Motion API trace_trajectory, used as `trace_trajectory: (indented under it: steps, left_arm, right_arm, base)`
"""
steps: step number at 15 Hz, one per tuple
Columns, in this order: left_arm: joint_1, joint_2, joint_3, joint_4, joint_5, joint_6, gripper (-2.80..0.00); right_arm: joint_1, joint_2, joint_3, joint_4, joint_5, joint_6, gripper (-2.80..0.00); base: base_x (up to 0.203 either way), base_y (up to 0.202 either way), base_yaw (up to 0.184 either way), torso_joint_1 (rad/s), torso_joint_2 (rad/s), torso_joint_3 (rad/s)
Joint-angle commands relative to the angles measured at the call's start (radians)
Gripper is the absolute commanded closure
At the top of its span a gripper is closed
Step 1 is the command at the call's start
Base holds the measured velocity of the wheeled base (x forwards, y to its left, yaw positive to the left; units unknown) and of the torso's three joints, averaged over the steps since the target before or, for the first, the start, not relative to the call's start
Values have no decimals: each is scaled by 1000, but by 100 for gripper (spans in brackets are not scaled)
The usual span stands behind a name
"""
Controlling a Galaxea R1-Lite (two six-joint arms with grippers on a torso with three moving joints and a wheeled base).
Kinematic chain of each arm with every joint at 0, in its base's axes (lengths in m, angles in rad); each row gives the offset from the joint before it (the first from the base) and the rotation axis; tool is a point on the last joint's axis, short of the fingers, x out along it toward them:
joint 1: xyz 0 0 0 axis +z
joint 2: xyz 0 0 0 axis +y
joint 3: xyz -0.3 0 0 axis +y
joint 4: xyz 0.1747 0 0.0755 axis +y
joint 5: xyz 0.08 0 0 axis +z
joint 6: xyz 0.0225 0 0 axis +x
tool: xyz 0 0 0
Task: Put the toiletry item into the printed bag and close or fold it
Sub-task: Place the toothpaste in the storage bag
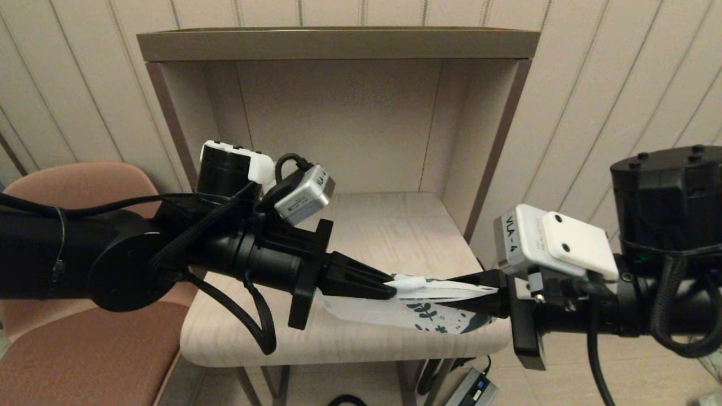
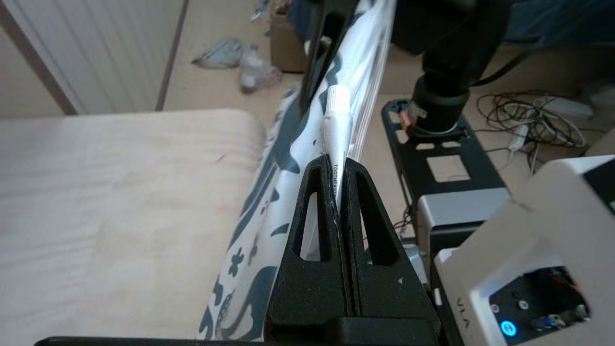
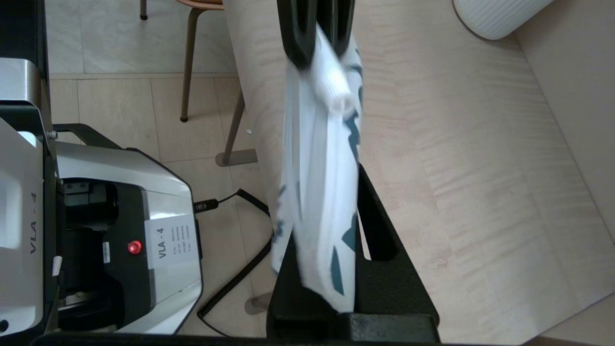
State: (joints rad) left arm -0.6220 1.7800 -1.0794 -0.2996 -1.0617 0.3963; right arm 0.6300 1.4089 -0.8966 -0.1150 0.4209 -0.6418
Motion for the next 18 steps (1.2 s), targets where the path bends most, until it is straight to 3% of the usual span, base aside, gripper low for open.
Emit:
trace_trajectory:
  steps: [1,6,11,16,18]
  left_arm:
    - [-7,16,1,-3,-1,4,0]
    - [-1,7,-8,-10,2,4,0]
    - [69,-97,-18,-5,-7,0,0]
    - [50,-131,30,0,1,21,0]
    - [38,-114,25,37,82,82,0]
  right_arm:
    - [0,-3,-1,-2,3,-3,0]
    - [0,-4,11,-1,3,-2,0]
    - [-3,4,18,-2,3,-1,0]
    - [-6,13,13,-1,3,-1,0]
    - [-6,13,13,0,1,1,0]
  base:
    - [0,0,0,0,0,0]
    - [0,0,0,0,0,0]
    - [0,0,0,0,0,0]
    - [0,0,0,0,0,0]
    - [0,0,0,0,0,0]
